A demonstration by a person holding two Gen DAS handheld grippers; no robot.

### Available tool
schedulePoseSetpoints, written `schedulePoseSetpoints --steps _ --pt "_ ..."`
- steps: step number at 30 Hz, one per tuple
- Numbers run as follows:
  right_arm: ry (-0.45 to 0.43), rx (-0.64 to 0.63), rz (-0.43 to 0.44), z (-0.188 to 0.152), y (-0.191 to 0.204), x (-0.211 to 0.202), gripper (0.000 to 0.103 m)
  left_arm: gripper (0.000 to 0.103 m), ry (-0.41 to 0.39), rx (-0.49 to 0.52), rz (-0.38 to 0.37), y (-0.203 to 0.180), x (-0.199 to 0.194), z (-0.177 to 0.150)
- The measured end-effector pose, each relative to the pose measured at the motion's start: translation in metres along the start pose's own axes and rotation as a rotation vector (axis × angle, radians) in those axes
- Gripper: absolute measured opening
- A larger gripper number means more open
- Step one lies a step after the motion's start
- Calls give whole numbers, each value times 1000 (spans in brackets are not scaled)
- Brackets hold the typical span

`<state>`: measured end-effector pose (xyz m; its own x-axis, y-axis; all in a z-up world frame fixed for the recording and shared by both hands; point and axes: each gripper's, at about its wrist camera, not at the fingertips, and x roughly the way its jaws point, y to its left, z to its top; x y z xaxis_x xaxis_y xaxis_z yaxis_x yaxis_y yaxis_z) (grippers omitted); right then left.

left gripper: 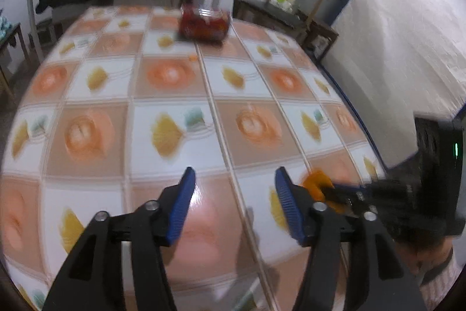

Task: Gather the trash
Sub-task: 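Lift the orange peel with the right gripper, then grasp the red cartoon can with the left gripper while right holds the peel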

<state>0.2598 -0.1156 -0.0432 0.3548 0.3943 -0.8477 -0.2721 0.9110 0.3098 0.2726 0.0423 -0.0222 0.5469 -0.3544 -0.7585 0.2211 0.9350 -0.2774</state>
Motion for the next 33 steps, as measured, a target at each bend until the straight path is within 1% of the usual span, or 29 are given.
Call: schedulePoseSetpoints --steps 1,3,4,5,7,9,10,14,17,22,24,28,33 --pt "-9 15 -2 1 -5 -2 4 67 -20 3 11 2 1 13" --pt "-21 33 -11 1 -12 -5 4 84 -64 10 23 6 3 39" --pt "-28 47 -12 2 -18 -7 4 88 -79 12 26 6 5 50" --pt "-31 56 -11 2 -21 -8 4 96 -96 15 28 7 9 66" --pt "-36 74 -10 3 -28 -9 4 98 -118 19 22 8 20 96" --pt "-42 93 -4 3 -35 -10 4 98 -121 19 27 9 35 124" --pt "-43 101 0 4 -38 -10 4 98 -116 16 36 10 49 144" --pt "-45 130 20 2 -45 -7 4 98 -67 2 89 16 96 191" --pt "-45 143 36 -2 -49 -7 4 98 -33 -13 130 24 125 213" --pt "-47 156 62 -4 -56 -9 4 98 18 5 174 29 160 228" --pt "-48 157 67 -5 -57 -10 4 98 43 -3 179 32 171 229" --pt "-51 161 75 -7 -58 -11 4 98 75 -44 173 37 183 230" --pt "-54 169 83 -9 -59 -12 4 96 75 -79 163 37 184 228"
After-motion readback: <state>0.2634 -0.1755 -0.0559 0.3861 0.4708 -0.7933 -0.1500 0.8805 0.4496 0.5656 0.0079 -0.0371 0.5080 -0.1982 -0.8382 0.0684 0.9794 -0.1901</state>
